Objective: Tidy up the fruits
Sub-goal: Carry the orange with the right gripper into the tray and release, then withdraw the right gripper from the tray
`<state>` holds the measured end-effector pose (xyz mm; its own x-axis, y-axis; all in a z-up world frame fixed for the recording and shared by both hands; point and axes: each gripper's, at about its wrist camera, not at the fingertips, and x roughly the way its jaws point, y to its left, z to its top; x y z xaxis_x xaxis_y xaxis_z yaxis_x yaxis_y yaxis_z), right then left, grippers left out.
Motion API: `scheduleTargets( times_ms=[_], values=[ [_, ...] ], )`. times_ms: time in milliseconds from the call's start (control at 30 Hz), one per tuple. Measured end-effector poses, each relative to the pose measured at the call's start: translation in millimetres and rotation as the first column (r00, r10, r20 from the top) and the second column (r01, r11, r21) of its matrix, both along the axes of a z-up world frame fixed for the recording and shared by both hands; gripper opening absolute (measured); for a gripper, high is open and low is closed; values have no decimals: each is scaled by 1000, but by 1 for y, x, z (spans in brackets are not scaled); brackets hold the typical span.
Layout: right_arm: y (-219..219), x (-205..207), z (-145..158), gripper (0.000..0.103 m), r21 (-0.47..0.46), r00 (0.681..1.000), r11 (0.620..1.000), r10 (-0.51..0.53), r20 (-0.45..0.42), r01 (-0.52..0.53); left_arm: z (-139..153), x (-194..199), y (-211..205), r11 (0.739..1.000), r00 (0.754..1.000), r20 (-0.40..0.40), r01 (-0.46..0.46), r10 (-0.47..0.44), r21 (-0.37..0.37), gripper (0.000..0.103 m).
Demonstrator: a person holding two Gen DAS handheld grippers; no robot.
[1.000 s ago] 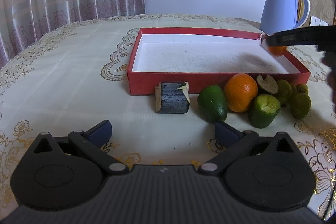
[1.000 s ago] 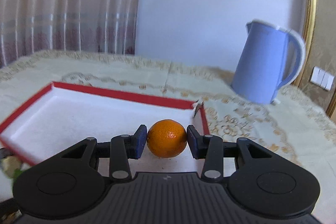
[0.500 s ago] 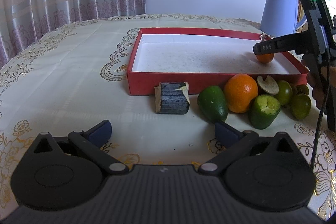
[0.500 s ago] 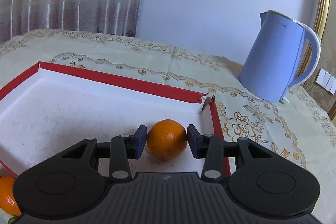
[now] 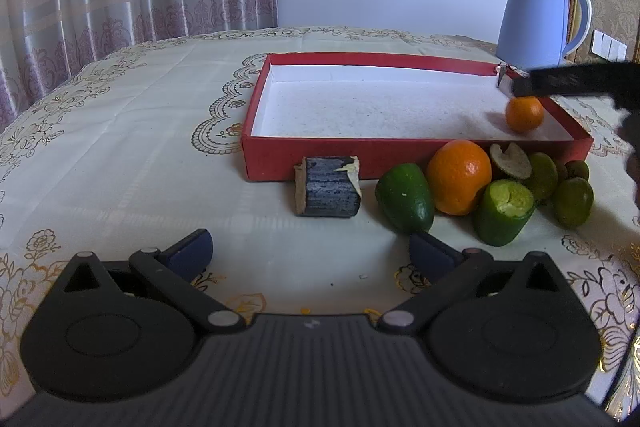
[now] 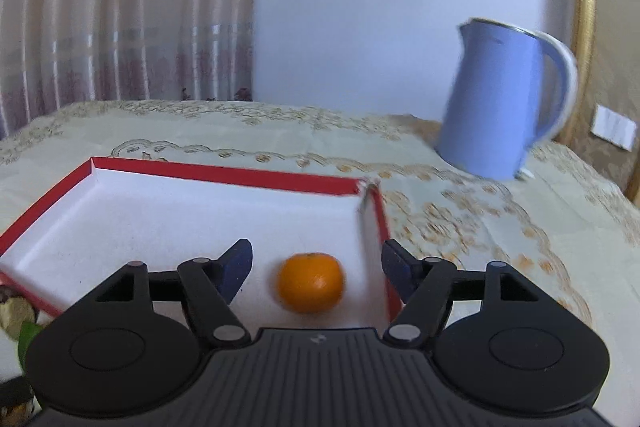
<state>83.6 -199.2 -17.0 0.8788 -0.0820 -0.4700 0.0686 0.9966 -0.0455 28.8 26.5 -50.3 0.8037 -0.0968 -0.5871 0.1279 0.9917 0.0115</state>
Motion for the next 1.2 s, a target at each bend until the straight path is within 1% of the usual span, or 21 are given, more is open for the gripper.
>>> scheduleTargets(
  times_ms=[67, 133, 233, 300, 367, 400, 467, 567, 667, 767, 900, 1033, 1167, 1200],
  values=[
    [-7, -15, -2, 74, 8, 999, 999, -37, 0, 37, 0, 0, 0, 1000, 1000, 0, 0, 0, 1, 103],
    [-14, -31, -6, 85, 2, 996, 996, -90, 5, 90, 0, -1, 0, 1000, 1000, 1, -2, 2, 2, 103],
    [-29, -53, -13, 86, 29, 984, 984, -177, 5, 177, 0, 0, 0, 1000, 1000, 2, -2, 2, 2, 103],
    [-41, -65, -18, 86, 74, 977, 974, -215, -6, 215, 0, -1, 0, 1000, 1000, 1, -1, 1, 1, 103],
    [-50, -71, -25, 86, 104, 968, 962, -250, -32, 252, 0, -1, 0, 1000, 1000, 1, -1, 1, 1, 103],
    [-52, -70, -29, 86, 100, 964, 959, -262, -54, 266, -1, 0, 0, 1000, 1000, 1, -1, 1, 2, 103],
    [-55, -68, -35, 86, 87, 958, 956, -273, -87, 280, 0, -1, 0, 1000, 1000, 1, -1, 1, 1, 103],
    [-56, -66, -38, 86, 78, 951, 951, -290, -107, 299, 0, -1, 0, 1000, 1000, 1, -1, 1, 1, 103],
    [-57, -63, -41, 89, 67, 940, 945, -309, -146, 321, -1, -1, 0, 1000, 1000, 2, 0, 0, 1, 103],
    [-61, -65, -42, 94, 98, 942, 944, -299, -153, 316, 0, -1, 0, 1000, 1000, 1, -2, 2, 2, 103],
    [-60, -64, -43, 97, 93, 942, 946, -292, -163, 309, 1, 0, 2, 1000, 1000, 0, -6, 6, -4, 103],
    [-60, -63, -43, 98, 96, 943, 947, -287, -165, 305, 3, 0, 9, 999, 1000, -1, -26, 26, -46, 103],
    [-60, -63, -43, 99, 97, 944, 948, -287, -166, 305, 5, 0, 5, 999, 999, -6, -45, 45, -26, 103],
    [-60, -63, -43, 99, 97, 944, 948, -286, -166, 304, 6, -1, 5, 999, 999, -8, -37, 37, -31, 103]
  ],
)
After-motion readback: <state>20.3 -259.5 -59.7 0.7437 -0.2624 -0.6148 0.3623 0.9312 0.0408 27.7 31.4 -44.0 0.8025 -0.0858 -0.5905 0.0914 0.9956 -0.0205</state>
